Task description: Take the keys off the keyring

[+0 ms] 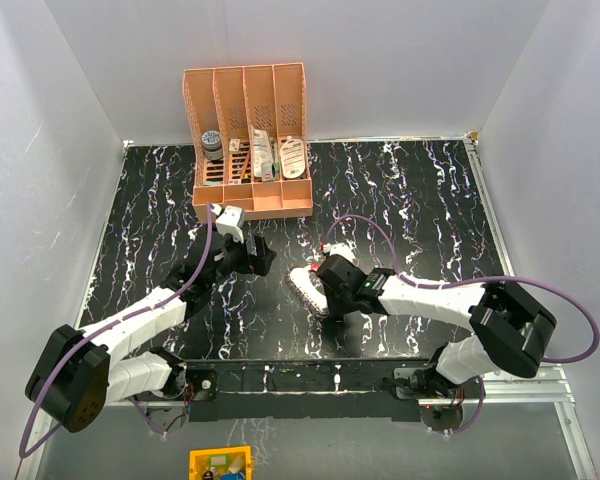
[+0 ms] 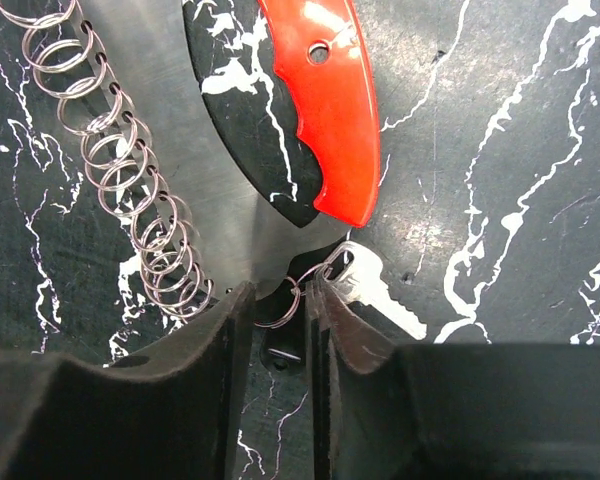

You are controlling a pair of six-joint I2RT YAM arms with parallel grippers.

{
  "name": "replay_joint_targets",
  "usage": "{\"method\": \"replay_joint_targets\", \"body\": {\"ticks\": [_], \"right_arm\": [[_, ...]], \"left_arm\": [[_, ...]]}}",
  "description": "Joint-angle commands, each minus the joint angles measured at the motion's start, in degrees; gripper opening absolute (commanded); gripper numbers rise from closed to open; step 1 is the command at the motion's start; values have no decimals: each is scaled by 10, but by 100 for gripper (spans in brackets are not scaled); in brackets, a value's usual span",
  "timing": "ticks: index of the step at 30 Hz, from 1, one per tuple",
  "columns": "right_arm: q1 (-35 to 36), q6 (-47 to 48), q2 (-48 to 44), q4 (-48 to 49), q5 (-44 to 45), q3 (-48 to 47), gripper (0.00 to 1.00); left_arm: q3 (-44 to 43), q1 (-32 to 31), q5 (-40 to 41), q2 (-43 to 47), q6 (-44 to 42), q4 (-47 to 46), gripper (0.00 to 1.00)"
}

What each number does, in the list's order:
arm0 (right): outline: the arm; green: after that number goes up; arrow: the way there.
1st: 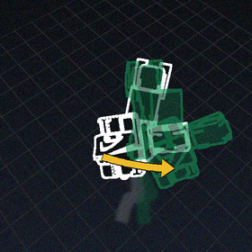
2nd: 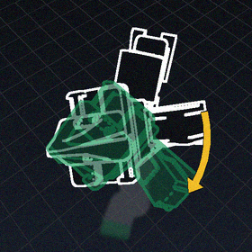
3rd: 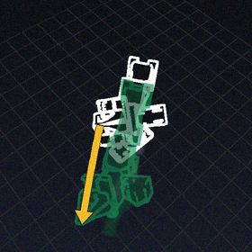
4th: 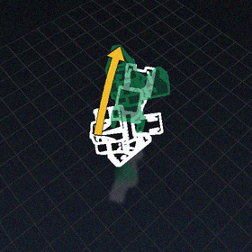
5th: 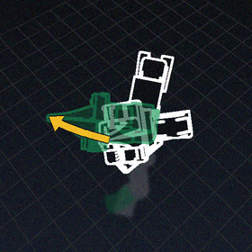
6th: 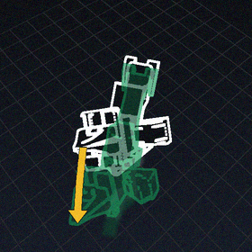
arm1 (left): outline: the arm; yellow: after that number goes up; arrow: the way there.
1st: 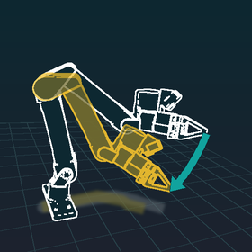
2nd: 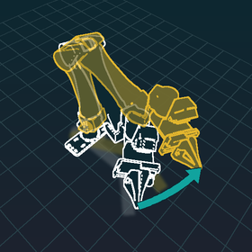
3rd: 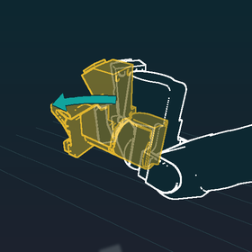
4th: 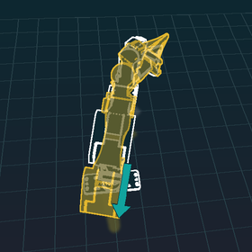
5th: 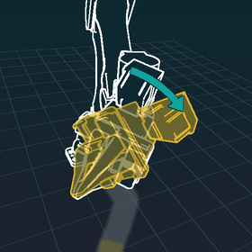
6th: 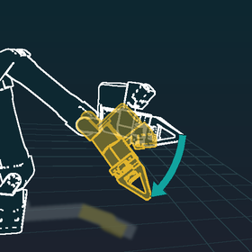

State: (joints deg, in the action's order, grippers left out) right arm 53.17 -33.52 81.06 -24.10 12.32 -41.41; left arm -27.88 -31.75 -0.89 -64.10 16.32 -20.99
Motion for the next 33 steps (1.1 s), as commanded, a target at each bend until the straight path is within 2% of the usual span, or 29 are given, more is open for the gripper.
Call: {"method": "replay_joint_targets", "body": {"ticks": [1,5,6,12,16,20,25,27,33], "right_arm": [[3,-9,-2,12,-1,-3,20],[3,-8,24,2,17,-19,1],[3,-8,32,-1,26,-26,0],[3,14,83,-1,78,-85,0],[3,68,129,23,140,-145,0],[3,122,169,34,175,-222,0],[3,174,179,49,235,-278,0],[3,197,176,57,260,-292,0],[3,269,153,101,313,-316,0]], "left_arm": [[-19,-3,0,4,-6,-5,93],[-21,-3,4,11,-12,-1,90],[-21,-3,5,13,-12,0,89],[-20,-3,13,26,-17,6,87],[-16,-3,21,30,-20,1,80],[-22,-3,27,26,-23,2,65],[-24,-3,52,26,-28,-9,39],[-24,-3,60,23,-33,-21,36],[-37,-3,70,4,-46,-77,38]]}}
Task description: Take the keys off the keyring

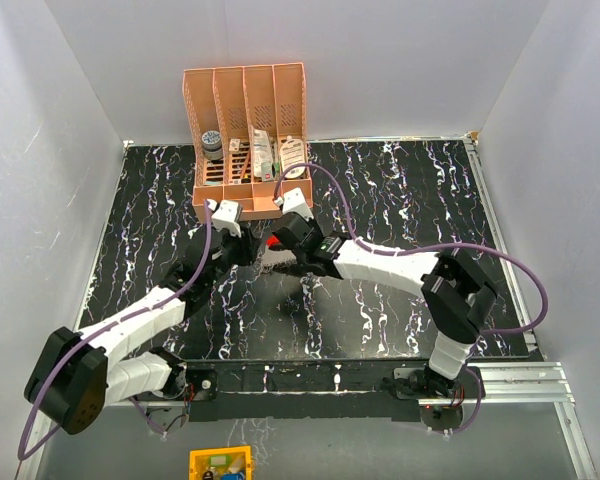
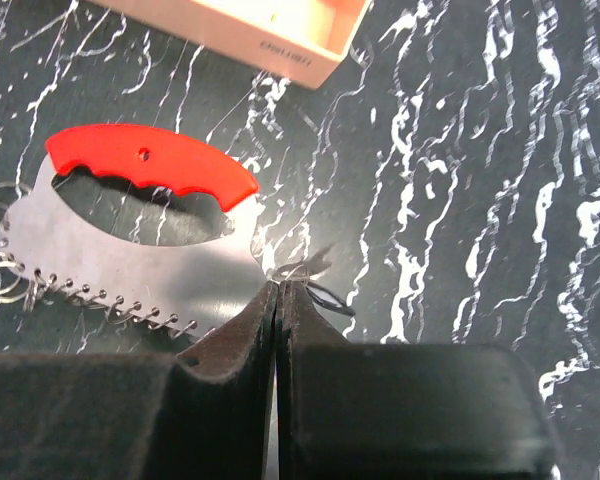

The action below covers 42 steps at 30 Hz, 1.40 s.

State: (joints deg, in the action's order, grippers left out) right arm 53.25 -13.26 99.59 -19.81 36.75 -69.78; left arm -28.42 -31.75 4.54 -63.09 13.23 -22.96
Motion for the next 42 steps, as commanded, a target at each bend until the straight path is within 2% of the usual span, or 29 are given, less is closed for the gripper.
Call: {"method": "replay_joint_targets", "body": {"ticks": [1,6,14,19,22,23,24,25,28,32,35,42], "right_arm": [[2,79,-38,69,75,-35,0],[2,139,-76,124,99,-43,0],[2,211,-136,212,98,-41,0],[-1,196,-132,197,109,-34,0],[-36,103,-108,94,74,-53,0],[-59,64,-99,60,43,-57,8],[-84,31,-93,38,12,-54,24],[-106,4,-89,27,-20,-43,30],[-167,-51,-88,23,-114,2,40],[-191,-86,-73,20,-188,43,53],[-192,-84,-50,12,-224,57,54],[-192,-45,-45,20,-219,96,43]], "left_arm": [[-36,-3,16,-9,-20,-69,38],[-64,-3,3,-36,-44,-133,38],[-125,-3,-12,-84,-72,-149,38],[-123,-3,-9,-92,-71,-142,37],[-118,-3,-8,-94,-68,-131,37],[-118,-3,-8,-94,-67,-126,37],[-118,-3,-8,-94,-67,-121,37],[-118,-3,-8,-94,-68,-117,37],[-116,-3,-9,-89,-70,-109,37],[-108,-3,-6,-89,-69,-104,37],[-104,-3,-7,-94,-66,-99,38],[-99,-3,-14,-95,-64,-93,39]]}}
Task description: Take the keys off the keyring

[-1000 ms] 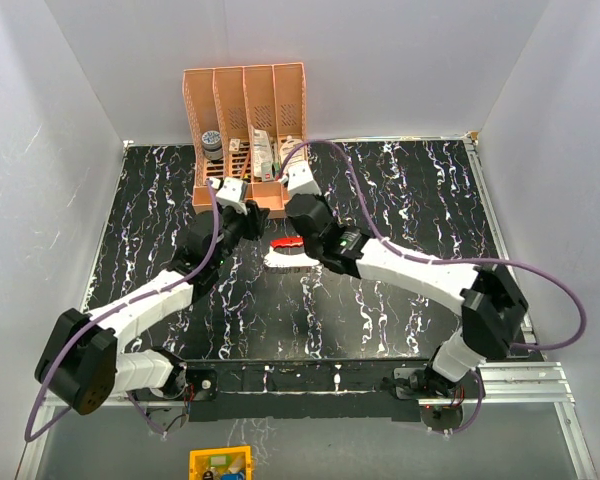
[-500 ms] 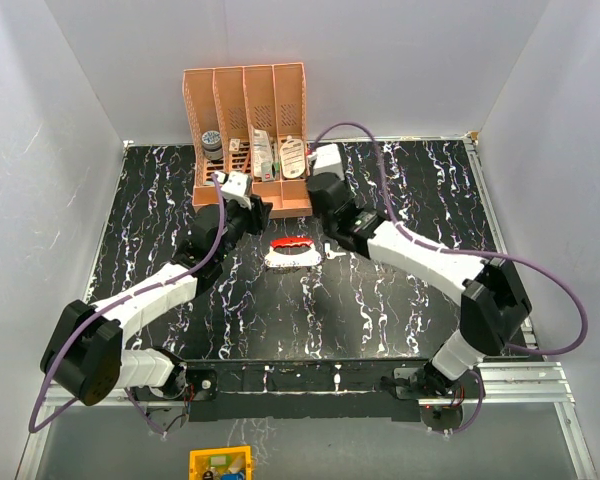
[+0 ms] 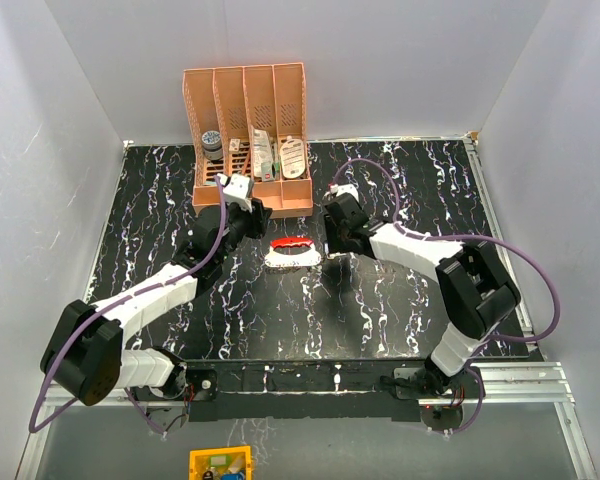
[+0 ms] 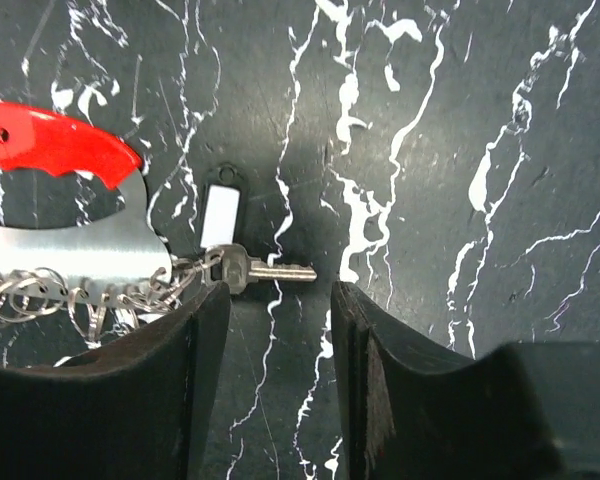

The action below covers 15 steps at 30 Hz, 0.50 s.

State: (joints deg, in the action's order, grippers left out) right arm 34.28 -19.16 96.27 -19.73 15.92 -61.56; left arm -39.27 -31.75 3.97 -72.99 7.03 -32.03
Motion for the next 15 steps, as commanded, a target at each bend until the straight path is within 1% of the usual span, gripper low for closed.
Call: {"method": "replay_joint_targets", "body": {"ticks": [1,6,11,15], "right_arm": [[-2,18,-13,21,-12,22,40],[-2,24,-8,37,-25,48,36],[-2,28,3,50,-39,49,36],[-2,33,15,63,-51,43,39]], "left_arm": [[10,-3,-10,2,-1,-3,39],[7,-3,-18,-9,5,-8,39],[7,-3,-23,-15,8,-10,39],[8,-3,-21,-14,8,-11,39]]}}
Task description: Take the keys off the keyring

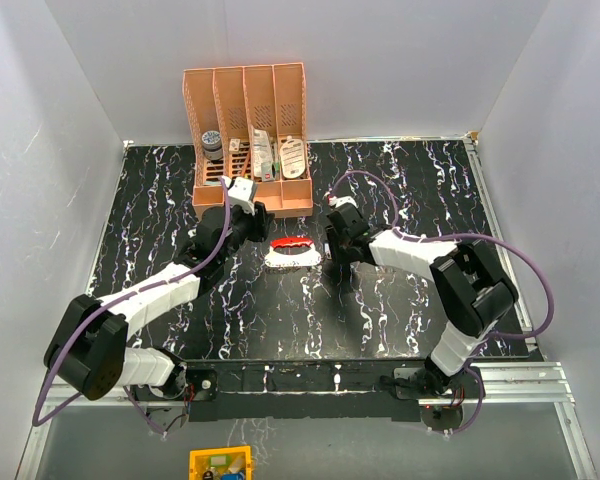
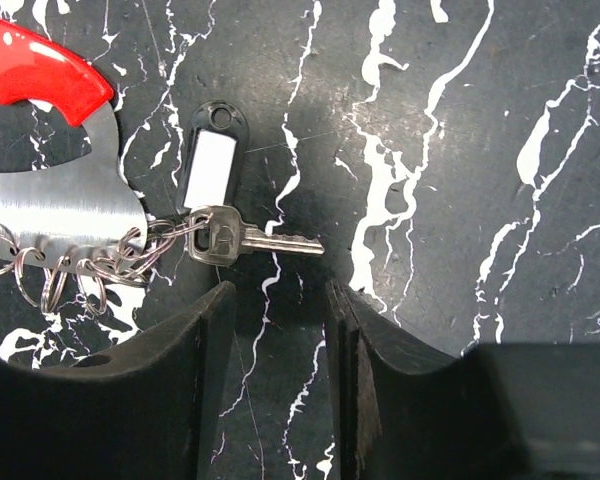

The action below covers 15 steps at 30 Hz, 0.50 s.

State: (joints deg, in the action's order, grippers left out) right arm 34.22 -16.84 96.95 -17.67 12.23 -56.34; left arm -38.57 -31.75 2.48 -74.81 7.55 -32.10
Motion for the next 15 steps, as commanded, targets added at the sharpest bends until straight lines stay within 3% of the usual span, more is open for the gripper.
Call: {"method": "replay_joint_targets", "body": {"ticks": [1,15], "right_arm": [[-1,12,12,45,-16,-11,40],[2,29,54,62,-20,-37,47]], "left_arm": [[1,-3,-7,4,3,-10,39],[2,-3,-3,4,2,-8,40]]}}
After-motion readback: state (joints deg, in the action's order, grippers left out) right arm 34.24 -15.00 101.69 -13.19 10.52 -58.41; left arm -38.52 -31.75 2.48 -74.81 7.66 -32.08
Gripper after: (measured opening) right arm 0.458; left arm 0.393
